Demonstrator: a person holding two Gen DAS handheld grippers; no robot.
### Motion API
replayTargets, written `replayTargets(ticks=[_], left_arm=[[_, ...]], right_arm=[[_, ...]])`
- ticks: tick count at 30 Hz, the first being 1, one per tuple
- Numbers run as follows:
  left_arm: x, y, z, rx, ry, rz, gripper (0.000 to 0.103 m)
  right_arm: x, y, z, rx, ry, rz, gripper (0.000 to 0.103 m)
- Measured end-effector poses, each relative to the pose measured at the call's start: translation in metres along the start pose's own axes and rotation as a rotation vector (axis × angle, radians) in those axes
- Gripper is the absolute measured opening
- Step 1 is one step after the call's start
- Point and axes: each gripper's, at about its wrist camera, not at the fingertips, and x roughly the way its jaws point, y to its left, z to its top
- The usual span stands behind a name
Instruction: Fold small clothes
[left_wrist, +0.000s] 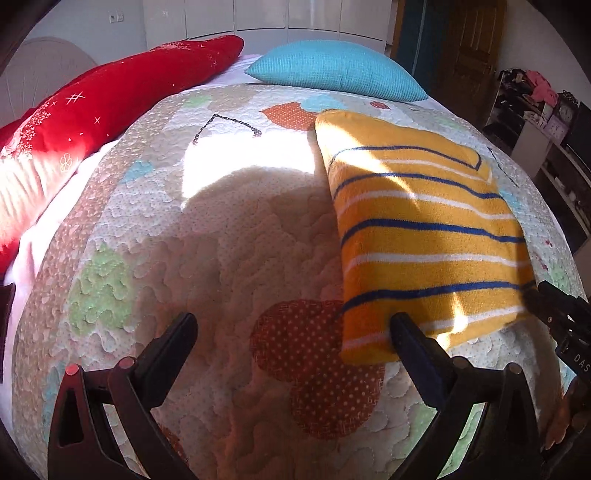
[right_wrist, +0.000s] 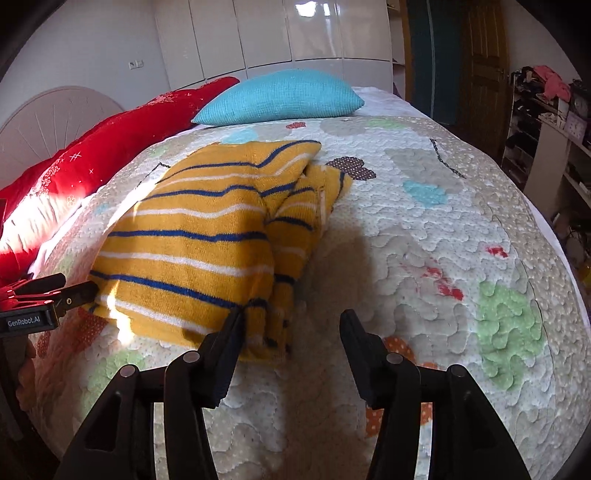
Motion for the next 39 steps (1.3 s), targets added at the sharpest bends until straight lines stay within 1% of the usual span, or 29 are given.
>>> replayTargets(ticks=[3,6,9,11,14,15,16,18,19,20,25,29,32,39], left_arm=[[-0.029,-0.004,-0.011,0.018,-0.08,0.004,0.103],[-0.057,-0.009,-0.022,0.017,-0.175,0.045,0.103],[-0.085,-0.016,-0.033,0.002,-0.328,0.115,0.103],[-0.105,-0.02,-0.038,0.005,-0.407,0.145,0.103],[-0.133,-0.024,-0.044,0.001,-0.511,0.15,0.103],[-0.139,-0.024,-0.044,-0.007,-0.527,0.15,0.103],[-0.143,-0.024,-0.044,-0.012,-0.533,0.133,0.103],[-0.147,-0.024,-0.044,-0.011,-0.527,0.078,0.103],[-0.147,-0.024,-0.044,-0.009,-0.516,0.06,0.103],[-0.145,-0.026,-0.044,-0.005,-0.501,0.052,0.103],[-0.126,-0.028,-0.049,0.0,-0.378,0.045,0.103],[-0.111,-0.025,-0.055,-0.02,-0.304,0.071,0.103],[-0.1,-0.024,-0.058,-0.029,-0.245,0.061,0.103],[-0.084,-0.029,-0.064,-0.01,-0.162,0.061,0.103]], right_arm=[[-0.016,0.007,-0.011,-0.029,-0.023,-0.027,0.058],[-0.031,0.016,-0.023,-0.049,-0.042,-0.063,0.063],[-0.039,0.02,-0.033,-0.024,-0.041,-0.065,0.064],[-0.046,0.023,-0.038,-0.009,-0.046,-0.057,0.065],[-0.057,0.031,-0.043,-0.018,-0.076,-0.07,0.07],[-0.059,0.035,-0.045,-0.029,-0.086,-0.077,0.072],[-0.062,0.039,-0.045,-0.039,-0.095,-0.085,0.075],[-0.064,0.045,-0.047,-0.053,-0.103,-0.091,0.08],[-0.063,0.047,-0.047,-0.053,-0.1,-0.092,0.083],[-0.061,0.048,-0.047,-0.048,-0.093,-0.095,0.084],[-0.048,0.044,-0.051,-0.004,-0.038,-0.096,0.084],[-0.044,0.04,-0.054,0.012,-0.021,-0.113,0.085],[-0.042,0.039,-0.056,0.008,-0.015,-0.137,0.087],[-0.038,0.039,-0.059,-0.001,0.0,-0.172,0.09]])
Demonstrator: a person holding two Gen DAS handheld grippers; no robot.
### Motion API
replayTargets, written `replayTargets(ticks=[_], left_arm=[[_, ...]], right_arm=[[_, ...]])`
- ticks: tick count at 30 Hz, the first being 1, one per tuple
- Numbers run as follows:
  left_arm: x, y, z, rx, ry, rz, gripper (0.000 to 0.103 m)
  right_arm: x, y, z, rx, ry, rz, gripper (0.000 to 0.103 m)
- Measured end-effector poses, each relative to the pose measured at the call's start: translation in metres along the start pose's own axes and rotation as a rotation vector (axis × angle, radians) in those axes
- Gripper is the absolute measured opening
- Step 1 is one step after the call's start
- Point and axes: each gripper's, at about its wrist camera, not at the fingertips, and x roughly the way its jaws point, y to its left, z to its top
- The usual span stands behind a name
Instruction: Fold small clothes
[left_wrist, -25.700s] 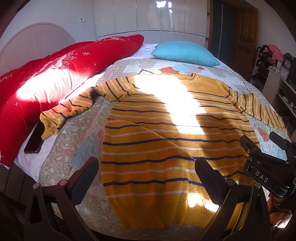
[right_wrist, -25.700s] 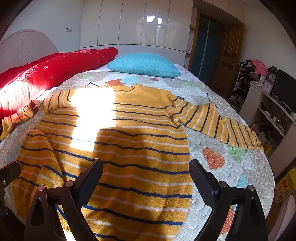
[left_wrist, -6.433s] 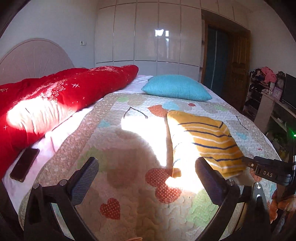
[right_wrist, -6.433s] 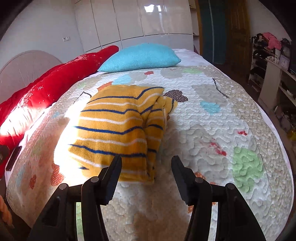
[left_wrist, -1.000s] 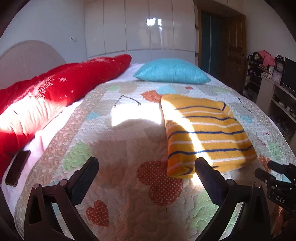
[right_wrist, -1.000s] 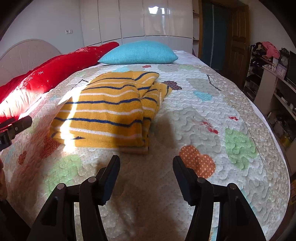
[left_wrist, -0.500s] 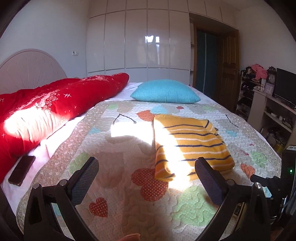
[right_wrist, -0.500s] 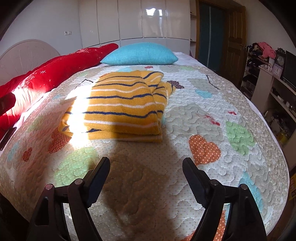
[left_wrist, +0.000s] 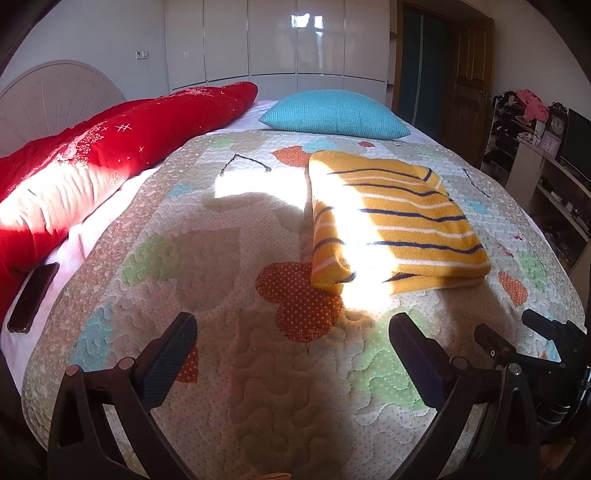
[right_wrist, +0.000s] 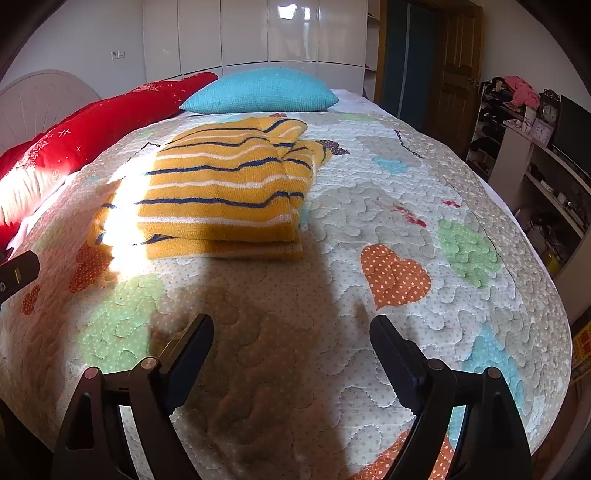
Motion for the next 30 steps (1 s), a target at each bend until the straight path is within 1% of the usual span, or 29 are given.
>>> replayTargets(ticks=[5,12,18,23,30], left_arm=[[0.009,-0.005,-0.005,0.013,0.049,0.0,0.103],[0.015,-0.007,-0.009,0.012,0.082,-0.013,0.103],[0.024,-0.007,-0.015,0.005,0.135,-0.028,0.103],[0.027,-0.01,-0.018,0.008,0.154,-0.033,0.103],[0.031,-0.014,-0.022,0.018,0.176,-0.043,0.103]], right_arm=[[0.002,0.0,-0.002,-0.002,0.01,-0.007,0.09],[0.004,-0.001,-0.003,0.002,0.013,-0.026,0.09],[0.007,0.0,-0.004,-0.012,0.021,-0.043,0.09],[0.007,0.003,-0.003,-0.034,0.014,-0.069,0.091],[0.009,0.003,-0.003,-0.038,0.02,-0.075,0.092]])
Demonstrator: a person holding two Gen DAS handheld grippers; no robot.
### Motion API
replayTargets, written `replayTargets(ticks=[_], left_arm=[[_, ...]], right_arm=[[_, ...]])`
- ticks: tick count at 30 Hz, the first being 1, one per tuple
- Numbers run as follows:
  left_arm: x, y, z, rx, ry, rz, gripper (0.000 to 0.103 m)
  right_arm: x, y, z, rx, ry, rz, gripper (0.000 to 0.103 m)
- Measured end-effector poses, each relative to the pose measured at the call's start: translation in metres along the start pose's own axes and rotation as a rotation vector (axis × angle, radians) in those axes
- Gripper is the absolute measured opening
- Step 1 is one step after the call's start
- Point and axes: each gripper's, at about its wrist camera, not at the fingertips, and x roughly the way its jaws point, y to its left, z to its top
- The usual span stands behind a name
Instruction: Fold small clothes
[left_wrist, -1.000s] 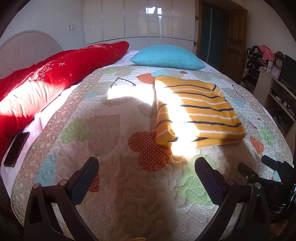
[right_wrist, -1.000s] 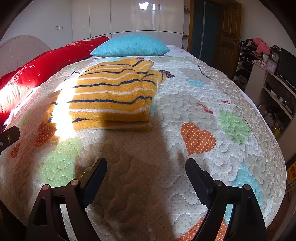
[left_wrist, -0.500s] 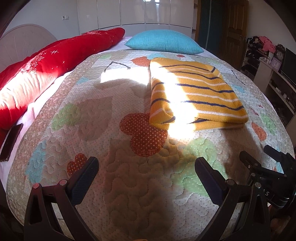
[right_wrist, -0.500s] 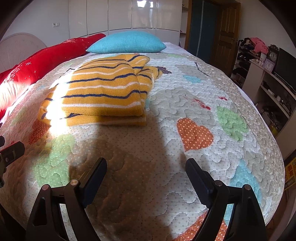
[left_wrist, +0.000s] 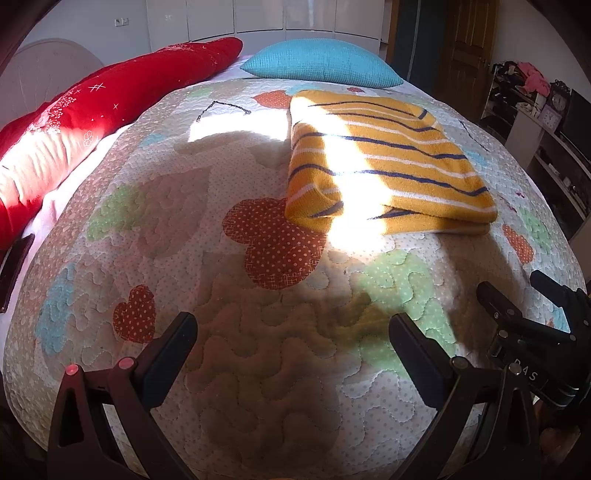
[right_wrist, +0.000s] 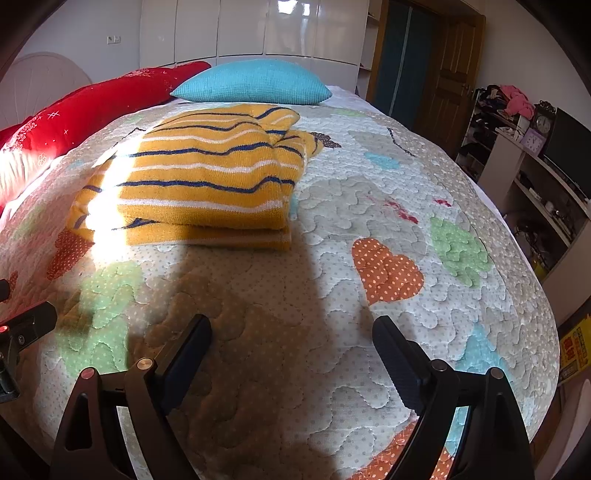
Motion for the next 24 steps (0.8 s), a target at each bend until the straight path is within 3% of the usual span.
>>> replayTargets(ticks=[24], left_arm=[[0.015,0.001,-0.004,-0.012,0.078,-0.044,0.103]], right_arm=[[0.004,-0.001,0.001,-0.011,0.013,-0.015,0.094]])
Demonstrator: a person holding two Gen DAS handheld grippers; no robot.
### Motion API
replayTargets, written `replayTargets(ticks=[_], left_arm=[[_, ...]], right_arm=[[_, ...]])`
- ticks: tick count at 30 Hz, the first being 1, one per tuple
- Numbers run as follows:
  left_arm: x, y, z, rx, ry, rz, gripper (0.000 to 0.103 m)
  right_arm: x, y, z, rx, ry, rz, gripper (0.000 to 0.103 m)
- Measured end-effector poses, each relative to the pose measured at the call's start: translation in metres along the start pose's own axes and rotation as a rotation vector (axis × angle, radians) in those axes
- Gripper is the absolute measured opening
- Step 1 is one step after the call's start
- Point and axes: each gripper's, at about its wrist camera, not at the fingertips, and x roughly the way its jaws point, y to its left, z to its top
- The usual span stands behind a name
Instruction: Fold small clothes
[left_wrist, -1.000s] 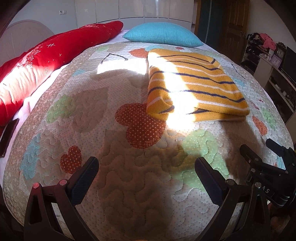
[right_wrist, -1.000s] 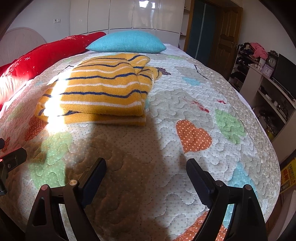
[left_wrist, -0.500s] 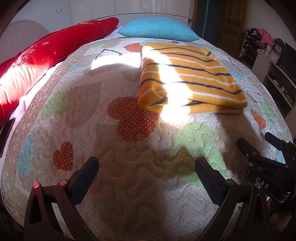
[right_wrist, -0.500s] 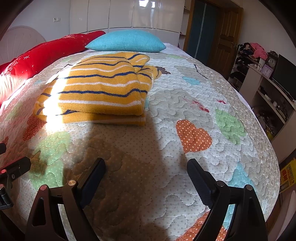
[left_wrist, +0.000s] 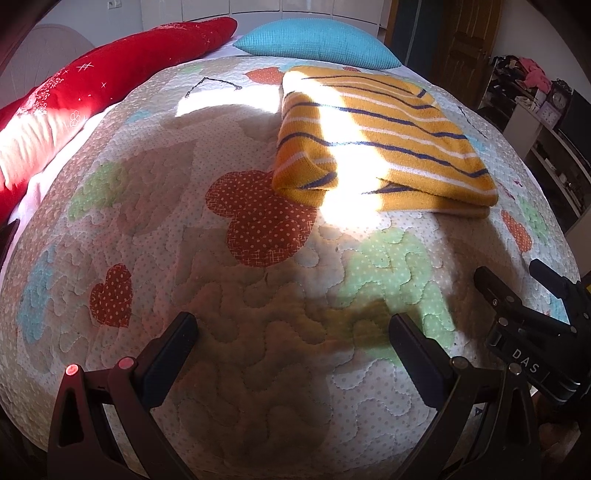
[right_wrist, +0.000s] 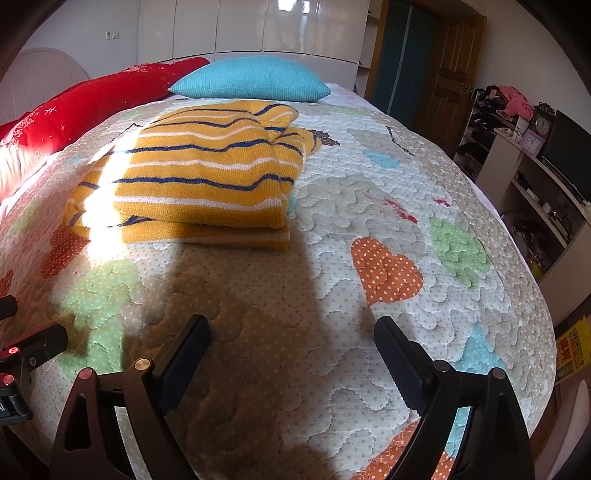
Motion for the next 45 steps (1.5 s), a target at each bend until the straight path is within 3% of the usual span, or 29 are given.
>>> replayTargets(ticks=[23,37,45], left_arm=[[-0.004,-0.002,0.004,-0.034,0.097,-0.038,0.103],[-0.018,-0.063,0.001,0.083,0.072,-0.102,0.103],[-0.016,-0.078,-0.004,0.106,0.091,-0.11,0.103]], right_arm=[[0.001,-0.004,0.002,0.019,0.031,0.001,0.096],[-0.013,-0.074,-0.009,0.187,0.012,-0.061,0.096],[-0.015,-0.082,-0.015,0.216,0.007,-0.052,0.096]])
